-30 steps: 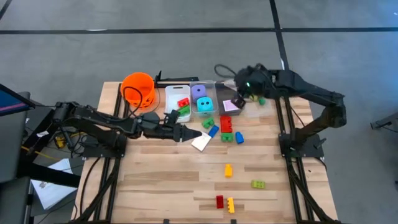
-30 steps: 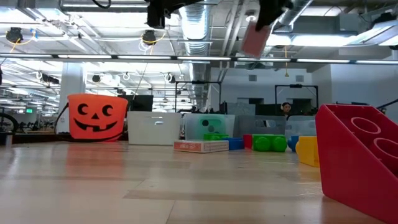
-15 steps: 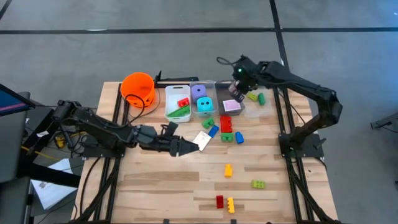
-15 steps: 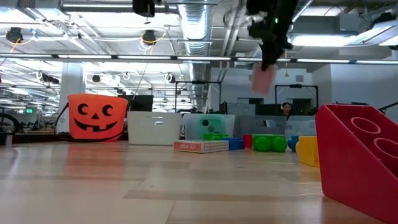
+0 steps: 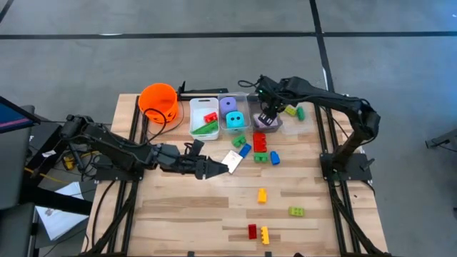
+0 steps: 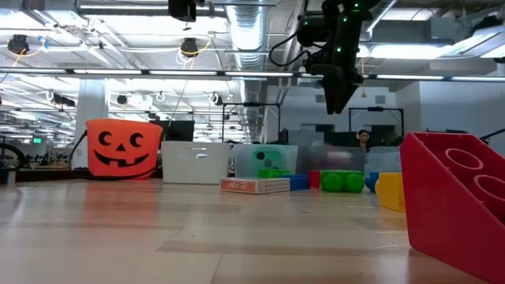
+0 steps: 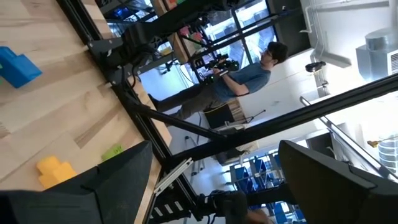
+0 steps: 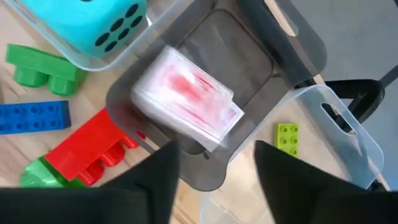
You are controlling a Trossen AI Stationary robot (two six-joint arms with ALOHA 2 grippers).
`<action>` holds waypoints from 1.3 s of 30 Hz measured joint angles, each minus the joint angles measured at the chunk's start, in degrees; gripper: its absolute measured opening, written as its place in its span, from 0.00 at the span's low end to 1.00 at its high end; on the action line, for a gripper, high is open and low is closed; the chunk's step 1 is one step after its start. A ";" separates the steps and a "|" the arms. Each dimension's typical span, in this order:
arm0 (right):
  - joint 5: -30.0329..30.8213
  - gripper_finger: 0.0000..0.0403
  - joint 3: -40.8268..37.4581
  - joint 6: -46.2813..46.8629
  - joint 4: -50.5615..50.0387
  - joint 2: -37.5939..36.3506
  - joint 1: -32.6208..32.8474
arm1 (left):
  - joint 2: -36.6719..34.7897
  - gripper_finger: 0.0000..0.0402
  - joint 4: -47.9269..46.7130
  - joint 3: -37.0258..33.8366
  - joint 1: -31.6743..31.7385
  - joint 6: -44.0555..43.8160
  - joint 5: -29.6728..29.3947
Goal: Pick & Place Toys
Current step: Put the red deck of cards into the black bin, then put the 2 stud green game piece into the white bin
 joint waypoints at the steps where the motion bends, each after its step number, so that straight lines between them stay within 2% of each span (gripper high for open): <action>1: 0.02 0.53 0.00 -0.01 -0.01 0.29 0.17 | 0.00 0.85 -0.02 0.00 0.00 0.00 0.00; 5: 0.04 0.67 0.00 0.84 -0.10 0.27 0.71 | 0.00 0.85 -0.09 0.00 0.00 0.01 0.01; 10: 0.04 0.73 -0.02 4.62 -1.06 -1.82 4.66 | 0.00 0.85 -0.26 0.00 0.14 0.02 0.01; 15: 0.23 0.73 -0.02 11.22 0.93 -6.16 14.76 | 0.00 0.85 -1.78 0.00 0.24 0.02 0.03; 18: 3.05 0.73 0.00 17.33 2.98 -8.76 23.22 | 0.00 0.85 -3.15 0.00 0.24 1.18 0.03; 24: 15.00 0.73 0.02 30.47 7.44 -10.66 41.69 | 0.01 0.85 -3.72 0.00 0.24 12.86 -0.12; 26: 17.82 0.73 0.02 35.27 7.75 -10.48 46.94 | 0.02 0.84 -4.13 0.00 -0.02 18.70 -3.20; 28: 19.22 0.73 0.07 40.68 7.86 -10.06 51.17 | 0.02 0.82 -5.80 0.00 -0.69 25.75 -8.67; 33: 22.34 0.73 0.02 52.59 6.86 -10.01 57.87 | 0.29 0.78 -13.08 0.00 -1.44 44.08 -18.53; 36: 26.63 0.73 0.00 57.88 6.62 -10.12 60.02 | 0.30 0.78 -15.63 0.00 -0.94 52.38 -19.83; 39: 29.88 0.73 0.06 62.04 6.11 -10.36 61.34 | 0.88 0.79 -16.74 0.00 0.58 53.71 -20.32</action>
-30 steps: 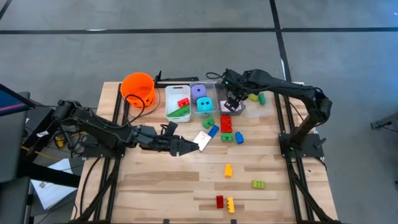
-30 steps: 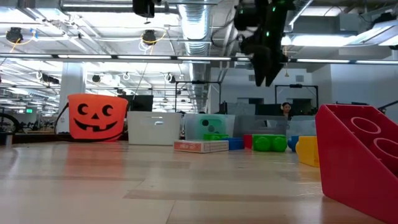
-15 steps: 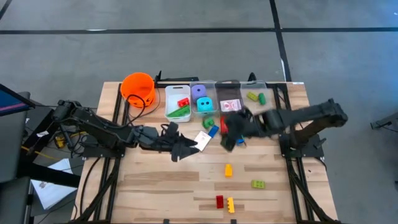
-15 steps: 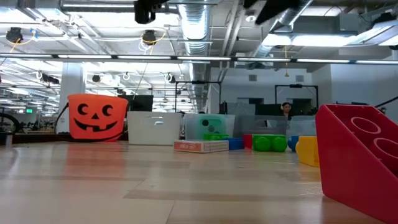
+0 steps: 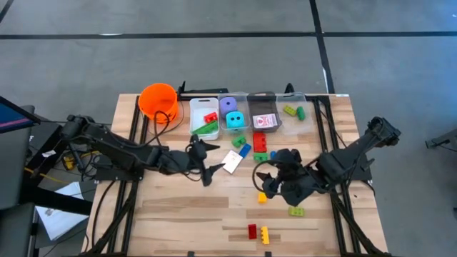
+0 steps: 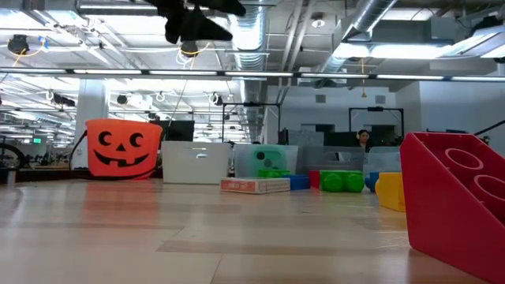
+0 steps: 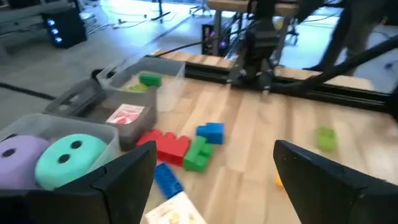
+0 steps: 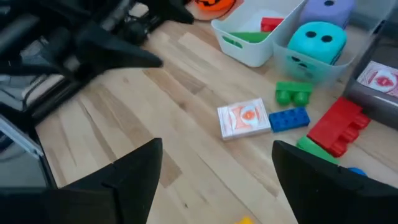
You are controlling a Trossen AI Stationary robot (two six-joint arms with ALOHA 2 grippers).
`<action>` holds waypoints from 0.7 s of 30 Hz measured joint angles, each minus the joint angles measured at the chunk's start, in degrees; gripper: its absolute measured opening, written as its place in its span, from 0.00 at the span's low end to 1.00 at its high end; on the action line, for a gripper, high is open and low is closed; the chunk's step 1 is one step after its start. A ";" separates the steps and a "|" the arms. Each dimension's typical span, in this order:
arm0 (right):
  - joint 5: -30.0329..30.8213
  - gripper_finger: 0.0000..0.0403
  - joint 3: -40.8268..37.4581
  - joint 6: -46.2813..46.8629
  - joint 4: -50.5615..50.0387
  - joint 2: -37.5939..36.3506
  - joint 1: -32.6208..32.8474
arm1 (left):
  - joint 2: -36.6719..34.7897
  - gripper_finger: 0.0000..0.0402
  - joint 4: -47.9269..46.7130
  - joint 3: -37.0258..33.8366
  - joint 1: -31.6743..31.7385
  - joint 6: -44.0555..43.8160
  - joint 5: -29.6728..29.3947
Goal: Pick & Place Toys
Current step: Put the 2 stud green game piece into the white bin
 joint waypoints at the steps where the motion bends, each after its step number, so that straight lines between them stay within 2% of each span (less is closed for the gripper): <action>1: 0.42 0.73 0.00 1.02 -0.19 0.00 0.24 | 0.29 0.79 0.00 0.00 0.71 -0.41 0.01; 5: 0.50 0.73 0.00 2.67 -0.57 0.00 0.08 | 3.56 0.79 0.64 0.07 3.90 -4.29 0.94; 12: 0.42 0.73 0.00 0.68 -0.62 0.02 -1.57 | 14.32 0.77 8.00 0.03 8.95 -4.50 7.74; 21: -0.25 0.73 0.00 -5.91 -0.59 0.02 -3.07 | 24.26 0.74 12.33 -0.03 14.60 -8.69 7.53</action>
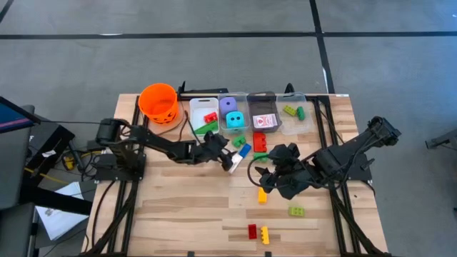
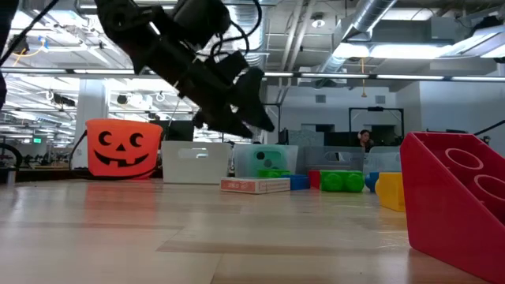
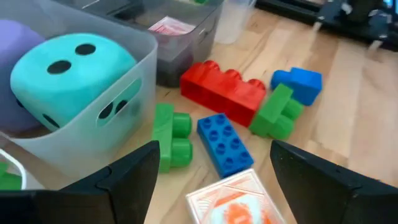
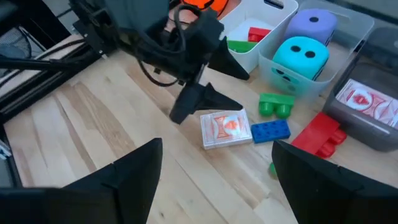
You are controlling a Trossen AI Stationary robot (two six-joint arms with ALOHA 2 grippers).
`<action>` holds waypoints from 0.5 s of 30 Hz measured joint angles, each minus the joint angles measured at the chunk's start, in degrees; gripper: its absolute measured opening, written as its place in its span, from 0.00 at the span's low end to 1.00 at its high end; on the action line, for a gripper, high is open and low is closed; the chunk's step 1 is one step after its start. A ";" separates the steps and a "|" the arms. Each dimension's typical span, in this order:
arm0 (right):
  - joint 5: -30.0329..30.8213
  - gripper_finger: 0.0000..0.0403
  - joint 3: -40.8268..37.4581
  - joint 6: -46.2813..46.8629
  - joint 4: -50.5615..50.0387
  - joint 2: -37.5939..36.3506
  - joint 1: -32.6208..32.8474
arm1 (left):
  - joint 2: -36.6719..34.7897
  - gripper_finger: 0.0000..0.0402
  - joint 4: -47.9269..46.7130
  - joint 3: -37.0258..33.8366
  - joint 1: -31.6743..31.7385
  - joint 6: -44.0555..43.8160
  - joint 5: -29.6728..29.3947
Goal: Pick & Place Toys
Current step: Put the 2 stud green game piece into the white bin
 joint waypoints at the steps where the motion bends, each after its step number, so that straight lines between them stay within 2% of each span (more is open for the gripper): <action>1: -0.02 0.73 0.00 -0.48 -0.01 0.00 -0.02 | 0.71 0.74 0.63 0.01 0.41 -0.03 -0.22; 10: -0.62 0.73 0.00 -7.03 0.07 0.00 -0.48 | 5.01 0.74 3.90 0.12 2.53 -0.05 -0.31; 15: -0.95 0.73 0.00 -7.75 0.02 0.02 -0.90 | 7.00 0.74 4.84 0.40 2.46 -0.05 -0.29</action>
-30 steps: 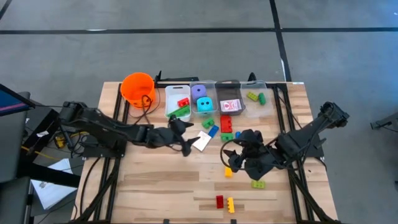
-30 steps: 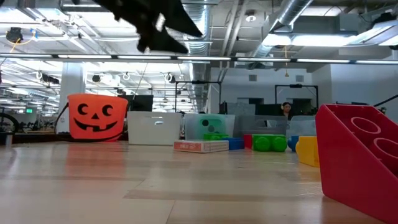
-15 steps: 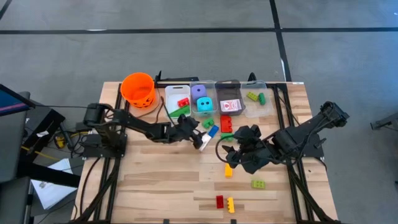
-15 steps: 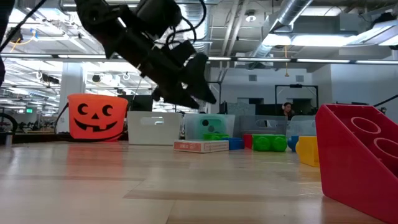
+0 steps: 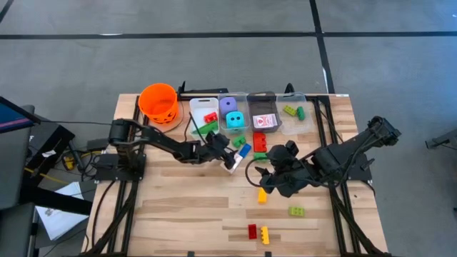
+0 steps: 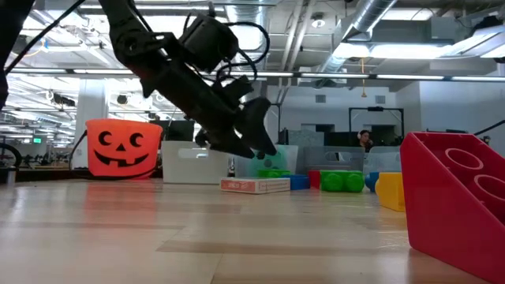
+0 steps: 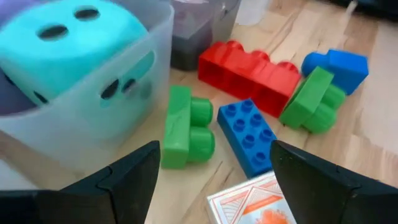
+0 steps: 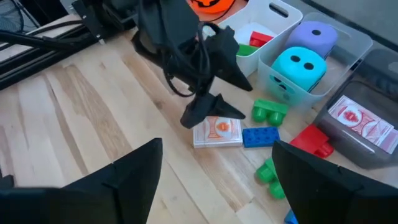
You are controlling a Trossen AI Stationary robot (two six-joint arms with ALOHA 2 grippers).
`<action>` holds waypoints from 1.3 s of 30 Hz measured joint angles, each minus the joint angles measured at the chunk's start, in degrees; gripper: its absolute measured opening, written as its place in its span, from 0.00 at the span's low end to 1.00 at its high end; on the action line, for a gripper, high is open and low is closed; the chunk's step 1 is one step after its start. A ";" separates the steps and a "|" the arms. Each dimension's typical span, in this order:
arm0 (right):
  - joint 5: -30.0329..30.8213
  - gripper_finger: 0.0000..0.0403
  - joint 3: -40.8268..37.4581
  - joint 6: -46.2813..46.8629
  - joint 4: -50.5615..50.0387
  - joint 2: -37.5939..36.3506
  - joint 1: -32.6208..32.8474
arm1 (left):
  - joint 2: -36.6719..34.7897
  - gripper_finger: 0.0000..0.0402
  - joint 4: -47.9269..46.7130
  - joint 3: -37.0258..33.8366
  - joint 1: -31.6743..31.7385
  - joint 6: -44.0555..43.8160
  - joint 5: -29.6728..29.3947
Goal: Pick & Place Toys
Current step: Put the 2 stud green game piece into the white bin
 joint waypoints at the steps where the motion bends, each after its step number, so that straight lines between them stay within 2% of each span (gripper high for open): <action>1: -0.22 0.73 0.00 0.00 0.00 0.00 0.04 | 0.51 0.74 -0.33 0.27 0.00 0.04 0.00; 13: -4.36 0.73 0.00 1.71 0.19 0.02 0.79 | 8.02 0.74 -0.48 8.25 1.98 2.92 0.01; 20: -7.08 0.73 0.00 2.61 0.09 0.02 0.79 | 8.98 0.74 -3.85 8.85 3.19 2.91 -0.46; 23: -7.31 0.73 0.00 2.64 0.03 0.02 0.79 | 9.10 0.74 -7.37 8.66 3.51 2.46 0.49; 30: -7.31 0.73 0.00 2.16 0.00 0.02 0.79 | 9.02 0.73 -8.86 8.78 3.47 -0.78 2.71; 34: -7.31 0.73 0.00 1.73 0.00 0.02 0.79 | 9.02 0.67 -9.09 8.75 3.43 -5.54 3.42; 39: -7.29 0.73 0.00 1.70 0.00 0.02 0.79 | 9.02 0.47 -9.14 8.72 3.32 -9.67 3.67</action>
